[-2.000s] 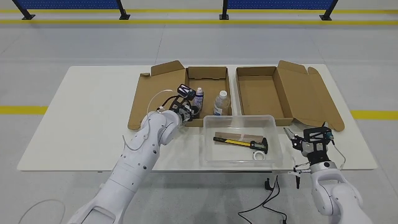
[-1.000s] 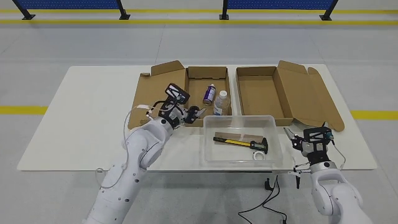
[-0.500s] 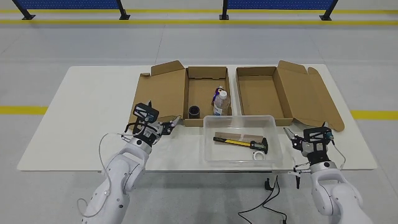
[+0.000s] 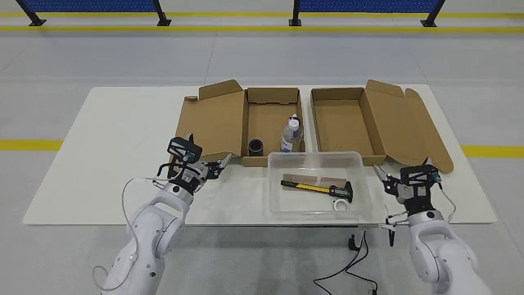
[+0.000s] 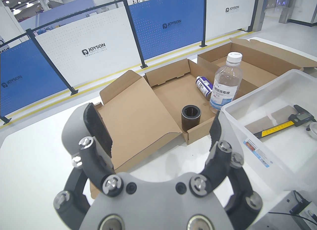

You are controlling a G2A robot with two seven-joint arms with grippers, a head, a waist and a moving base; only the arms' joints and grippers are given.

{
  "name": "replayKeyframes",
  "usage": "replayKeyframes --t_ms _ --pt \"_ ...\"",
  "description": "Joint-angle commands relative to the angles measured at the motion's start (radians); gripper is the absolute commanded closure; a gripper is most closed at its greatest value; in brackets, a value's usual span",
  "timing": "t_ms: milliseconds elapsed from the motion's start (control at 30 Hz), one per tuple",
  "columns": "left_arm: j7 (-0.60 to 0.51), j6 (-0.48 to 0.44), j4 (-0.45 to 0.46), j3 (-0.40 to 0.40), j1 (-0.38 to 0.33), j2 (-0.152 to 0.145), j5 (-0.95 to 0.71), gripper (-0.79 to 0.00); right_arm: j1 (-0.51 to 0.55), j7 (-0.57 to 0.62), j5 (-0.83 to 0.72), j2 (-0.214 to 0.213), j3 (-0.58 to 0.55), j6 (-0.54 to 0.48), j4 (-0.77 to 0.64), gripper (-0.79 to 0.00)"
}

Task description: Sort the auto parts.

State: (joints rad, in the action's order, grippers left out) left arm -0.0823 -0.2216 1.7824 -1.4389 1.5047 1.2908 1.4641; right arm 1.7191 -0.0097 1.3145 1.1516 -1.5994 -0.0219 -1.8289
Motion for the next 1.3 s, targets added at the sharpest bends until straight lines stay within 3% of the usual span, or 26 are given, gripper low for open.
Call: replayKeyframes --t_ms 0,167,400,500,567,800,1133,1267 --pt "0.000 0.000 0.000 0.000 0.000 0.000 0.000 -0.785 -0.004 0.002 -0.004 0.000 -0.001 -0.017 -0.019 -0.785" --pt "0.000 0.000 0.000 0.000 0.000 0.000 0.000 -0.785 -0.036 0.070 -0.032 -0.002 0.002 -0.093 -0.099 -0.785" --pt "0.000 0.000 0.000 0.000 0.000 0.000 0.000 -0.785 -0.154 0.268 -0.101 -0.005 0.038 -0.218 -0.206 -0.785" --pt "0.000 0.000 0.000 0.000 0.000 0.000 0.000 -0.785 -0.212 0.352 -0.155 -0.005 0.078 -0.276 -0.196 -0.785" --pt "0.000 0.000 0.000 0.000 0.000 0.000 0.000 -0.785 -0.269 0.469 -0.167 -0.008 0.114 -0.340 -0.182 -0.785" --pt "0.000 0.000 0.000 0.000 0.000 0.000 0.000 -0.785 -0.357 0.663 -0.199 -0.013 0.202 -0.484 -0.104 -0.785" --pt "0.000 0.000 0.000 0.000 0.000 0.000 0.000 -0.785 -0.373 0.738 -0.145 -0.037 0.190 -0.681 0.022 -0.785" --pt "0.000 0.000 0.000 0.000 0.000 0.000 0.000 -0.785 -0.381 0.741 -0.168 -0.041 0.184 -0.678 0.059 -0.785"
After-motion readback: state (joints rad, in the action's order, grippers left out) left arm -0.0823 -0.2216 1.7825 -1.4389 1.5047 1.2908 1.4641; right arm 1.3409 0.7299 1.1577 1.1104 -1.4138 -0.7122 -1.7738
